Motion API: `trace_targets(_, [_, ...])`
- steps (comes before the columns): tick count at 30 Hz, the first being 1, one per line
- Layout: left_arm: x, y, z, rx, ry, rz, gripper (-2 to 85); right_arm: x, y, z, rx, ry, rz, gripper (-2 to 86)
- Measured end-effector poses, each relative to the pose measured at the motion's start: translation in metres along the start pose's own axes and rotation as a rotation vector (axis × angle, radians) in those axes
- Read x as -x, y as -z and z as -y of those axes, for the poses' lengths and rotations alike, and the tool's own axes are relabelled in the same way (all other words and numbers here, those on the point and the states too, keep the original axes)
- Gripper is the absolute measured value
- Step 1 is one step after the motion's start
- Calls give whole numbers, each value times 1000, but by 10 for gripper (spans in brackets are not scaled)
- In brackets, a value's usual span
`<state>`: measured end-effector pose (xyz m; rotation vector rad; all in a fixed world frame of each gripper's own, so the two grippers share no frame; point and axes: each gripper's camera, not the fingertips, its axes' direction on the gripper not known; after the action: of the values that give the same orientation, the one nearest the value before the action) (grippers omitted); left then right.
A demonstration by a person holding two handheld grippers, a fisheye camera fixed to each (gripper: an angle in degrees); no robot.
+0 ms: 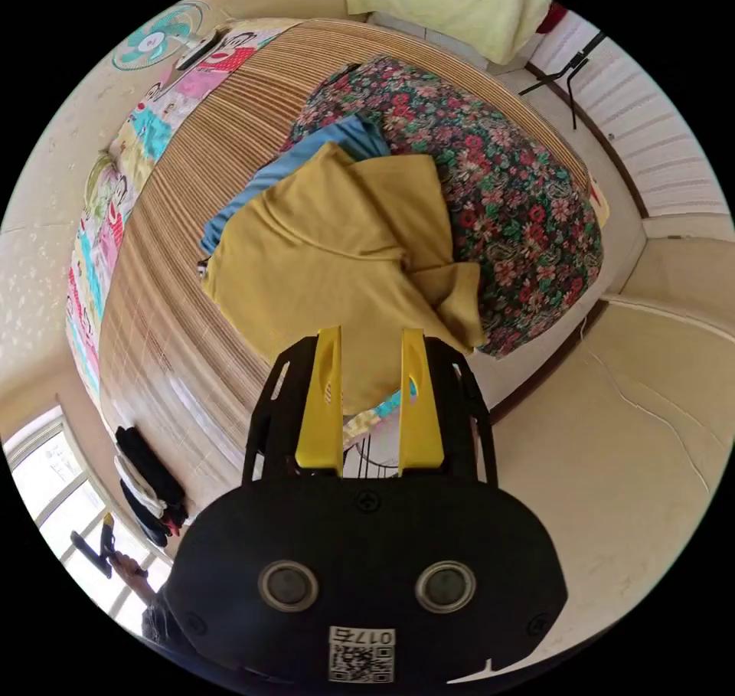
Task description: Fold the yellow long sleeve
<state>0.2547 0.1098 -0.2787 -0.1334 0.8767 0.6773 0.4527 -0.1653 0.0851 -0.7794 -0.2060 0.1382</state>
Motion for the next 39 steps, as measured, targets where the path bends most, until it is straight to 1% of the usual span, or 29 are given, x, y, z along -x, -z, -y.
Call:
trace_targets(1, [-2, -3, 5, 15, -7, -38, 6, -10, -14, 4, 18, -17, 7, 102])
trace_targets(4, [-2, -1, 9, 49, -10, 37, 12, -21, -68, -7, 143, -21, 95, 76])
trace_targets(6, [3, 2, 12, 59, -4, 64, 27, -21, -81, -30, 111, 1, 128, 56])
trace_targets(7, [8, 7, 14, 52, 5, 45, 34, -21, -81, -48, 76, 32, 188, 43])
trace_targets(8, [14, 14, 15, 29, 15, 7, 39, -22, -74, -70, 35, 94, 347, 37])
trace_targets(9, [16, 18, 16, 16, 17, -18, 40, -23, -69, -83, 4, 126, 452, 34])
trace_targets(11, [24, 34, 21, -23, 0, -121, 48, -33, -34, -143, -167, 255, 915, 28])
trace_targets(12, [26, 38, 23, -25, -6, -144, 57, -35, -24, -157, -199, 285, 998, 26])
trace_targets(13, [29, 45, 28, -20, -14, -196, 77, -32, -4, -184, -253, 369, 1101, 25])
trace_targets(15, [32, 55, 37, -2, -18, -304, 116, -19, 24, -222, -304, 509, 1190, 23])
trace_targets(17, [36, 68, 47, -11, -18, -498, 137, 10, 56, -268, -324, 715, 1272, 20])
trace_targets(18, [38, 71, 50, -16, -16, -553, 140, 17, 63, -279, -330, 764, 1300, 20])
trace_targets(20, [45, 75, 56, -15, 21, -736, 158, 38, 86, -327, -354, 947, 1500, 19])
trace_targets(21, [48, 74, 57, -8, 37, -772, 164, 43, 89, -339, -353, 995, 1555, 19])
trace_targets(23, [64, 65, 56, 20, 111, -918, 181, 75, 98, -390, -273, 1215, 1699, 19])
trace_targets(24, [67, 64, 55, 20, 123, -965, 182, 85, 98, -404, -244, 1269, 1710, 19])
trace_targets(26, [82, 56, 43, 54, 166, -1127, 148, 121, 94, -467, -190, 1417, 1697, 18])
trace_targets(27, [88, 55, 38, 61, 181, -1137, 133, 130, 91, -481, -173, 1429, 1684, 17])
trace_targets(28, [99, 60, 25, 31, 168, -1171, 95, 148, 84, -508, -129, 1442, 1655, 16])
trace_targets(29, [110, 73, 13, -28, 83, -1240, 50, 165, 79, -536, -84, 1486, 1625, 15])
trace_targets(30, [114, 81, 7, -62, 31, -1295, 49, 173, 78, -552, -69, 1529, 1593, 15])
trace_targets(31, [124, 97, -3, -104, -55, -1404, 48, 187, 76, -587, -74, 1619, 1502, 15])
trace_targets(32, [133, 118, -13, -127, -149, -1433, 47, 196, 74, -617, -106, 1664, 1423, 15])
trace_targets(33, [136, 130, -18, -137, -200, -1420, 46, 199, 73, -629, -117, 1675, 1394, 16])
trace_targets(34, [138, 156, -29, -150, -315, -1380, 44, 205, 71, -649, -106, 1710, 1341, 18])
trace_targets(35, [138, 186, -43, -182, -447, -1379, 43, 210, 69, -664, -71, 1763, 1284, 23])
trace_targets(36, [137, 202, -51, -204, -519, -1401, 43, 211, 68, -671, -57, 1787, 1255, 25])
trace_targets(38, [138, 265, -87, -314, -842, -1594, 42, 200, 69, -685, -76, 1841, 1218, 45])
trace_targets(39, [138, 281, -97, -333, -925, -1629, 42, 194, 71, -686, -96, 1848, 1227, 50])
